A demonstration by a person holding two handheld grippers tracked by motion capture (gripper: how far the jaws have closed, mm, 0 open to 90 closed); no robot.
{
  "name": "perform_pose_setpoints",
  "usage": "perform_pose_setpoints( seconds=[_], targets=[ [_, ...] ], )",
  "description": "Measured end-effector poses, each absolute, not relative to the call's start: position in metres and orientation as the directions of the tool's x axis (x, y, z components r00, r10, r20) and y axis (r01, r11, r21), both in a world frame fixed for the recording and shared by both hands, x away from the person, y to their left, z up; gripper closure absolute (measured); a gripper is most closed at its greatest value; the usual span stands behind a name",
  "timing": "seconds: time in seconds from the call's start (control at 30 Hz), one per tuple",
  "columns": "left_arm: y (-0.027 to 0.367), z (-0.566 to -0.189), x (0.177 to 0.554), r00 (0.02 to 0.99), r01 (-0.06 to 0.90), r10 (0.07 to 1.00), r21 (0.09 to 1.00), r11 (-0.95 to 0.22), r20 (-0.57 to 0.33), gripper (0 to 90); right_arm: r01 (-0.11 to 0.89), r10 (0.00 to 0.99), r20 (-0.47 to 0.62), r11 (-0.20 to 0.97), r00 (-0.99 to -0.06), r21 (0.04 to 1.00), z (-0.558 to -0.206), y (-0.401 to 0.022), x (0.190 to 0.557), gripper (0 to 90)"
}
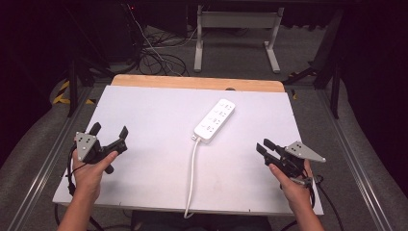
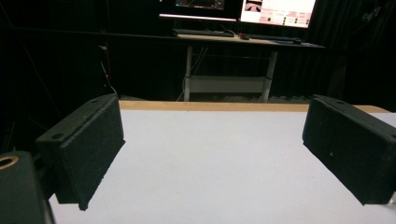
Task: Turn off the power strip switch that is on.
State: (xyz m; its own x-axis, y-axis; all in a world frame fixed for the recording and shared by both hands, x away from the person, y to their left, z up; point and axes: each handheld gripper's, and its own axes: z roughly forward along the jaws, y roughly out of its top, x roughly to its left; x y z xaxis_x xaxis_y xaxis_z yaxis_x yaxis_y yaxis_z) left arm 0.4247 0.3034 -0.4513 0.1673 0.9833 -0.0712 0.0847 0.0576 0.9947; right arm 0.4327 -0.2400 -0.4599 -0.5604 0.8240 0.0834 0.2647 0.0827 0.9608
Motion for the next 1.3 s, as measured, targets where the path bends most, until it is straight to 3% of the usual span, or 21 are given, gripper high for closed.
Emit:
perform_pose_setpoints(
  seconds=[0.13,0.33,0.7,1.3],
  targets=[
    [0.303,-0.451,0.425,0.171,0.088,0.983,0.995,0.056,-0.07,6.1,0.275,0.819,0.044,0.141,-0.572,0.951,-0.459,-0.237,0.431,79.8],
    [0.303,-0.451,0.425,0.172,0.088,0.982,0.995,0.056,-0.071,6.2,0.297,0.825,0.013,0.189,-0.565,0.936,-0.457,-0.239,0.431,90.0],
    [0.303,-0.452,0.426,0.171,0.088,0.983,0.995,0.054,-0.069,6.4,0.361,0.832,0.036,0.2,-0.553,0.911,-0.449,-0.238,0.431,90.0],
    [0.301,-0.454,0.427,0.172,0.099,0.984,0.994,0.037,-0.053,6.5,0.376,0.814,-0.033,0.304,-0.58,0.875,-0.414,-0.208,0.457,90.0]
  ],
)
